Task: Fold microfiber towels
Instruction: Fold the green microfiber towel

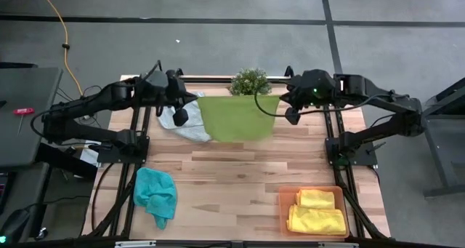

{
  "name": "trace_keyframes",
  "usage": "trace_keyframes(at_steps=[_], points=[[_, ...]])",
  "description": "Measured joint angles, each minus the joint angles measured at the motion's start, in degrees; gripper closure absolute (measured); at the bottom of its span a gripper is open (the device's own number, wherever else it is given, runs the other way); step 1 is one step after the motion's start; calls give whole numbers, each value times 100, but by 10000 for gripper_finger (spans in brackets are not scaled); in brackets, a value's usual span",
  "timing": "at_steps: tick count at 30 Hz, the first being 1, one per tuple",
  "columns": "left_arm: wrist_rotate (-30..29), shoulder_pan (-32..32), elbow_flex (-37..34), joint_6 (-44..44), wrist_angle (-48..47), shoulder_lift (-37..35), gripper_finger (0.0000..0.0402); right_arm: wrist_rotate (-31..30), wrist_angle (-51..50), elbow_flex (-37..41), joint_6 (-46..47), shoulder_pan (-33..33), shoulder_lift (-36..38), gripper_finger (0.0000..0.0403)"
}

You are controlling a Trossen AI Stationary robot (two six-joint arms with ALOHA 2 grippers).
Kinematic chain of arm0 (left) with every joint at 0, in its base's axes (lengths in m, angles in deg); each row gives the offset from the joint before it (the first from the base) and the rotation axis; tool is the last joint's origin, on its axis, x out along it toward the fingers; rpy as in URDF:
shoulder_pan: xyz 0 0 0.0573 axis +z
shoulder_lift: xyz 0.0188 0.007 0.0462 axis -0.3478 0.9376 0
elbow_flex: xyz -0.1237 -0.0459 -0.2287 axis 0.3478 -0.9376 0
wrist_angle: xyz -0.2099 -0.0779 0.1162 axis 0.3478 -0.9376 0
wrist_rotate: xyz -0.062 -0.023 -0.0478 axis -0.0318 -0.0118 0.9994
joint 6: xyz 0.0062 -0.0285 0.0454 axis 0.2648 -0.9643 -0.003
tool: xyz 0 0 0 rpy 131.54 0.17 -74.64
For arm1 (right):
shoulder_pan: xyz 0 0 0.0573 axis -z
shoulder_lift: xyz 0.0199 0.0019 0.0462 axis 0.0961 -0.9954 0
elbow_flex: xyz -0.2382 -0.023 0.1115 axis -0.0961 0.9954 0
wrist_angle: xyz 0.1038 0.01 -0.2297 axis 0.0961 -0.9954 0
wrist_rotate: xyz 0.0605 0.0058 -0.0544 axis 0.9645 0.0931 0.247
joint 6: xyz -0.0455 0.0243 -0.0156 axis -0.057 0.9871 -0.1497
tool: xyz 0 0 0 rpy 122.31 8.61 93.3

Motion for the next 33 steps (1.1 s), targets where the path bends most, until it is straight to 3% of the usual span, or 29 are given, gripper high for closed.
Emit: trace_keyframes(at_steps=[6, 13, 21, 28, 33], points=[[-105, -4, 210, 517, -65, -16, 401, -116, 10, 0, -42, -148, 11, 403], [-626, -1000, 417, 569, -589, -58, 401, -403, -82, 96, 620, -1001, 19, 403], [-1079, -2699, -874, -1387, -348, 102, 401, -317, 430, 1383, 2098, -2176, 13, 403], [-1161, -4029, -2308, -3827, 1340, 546, 401, 278, 2528, 3091, 3583, -3056, 13, 403], [-1253, -4886, -2763, -5284, 2320, 1197, 401, 307, 3610, 3916, 4669, -3587, 13, 403]])
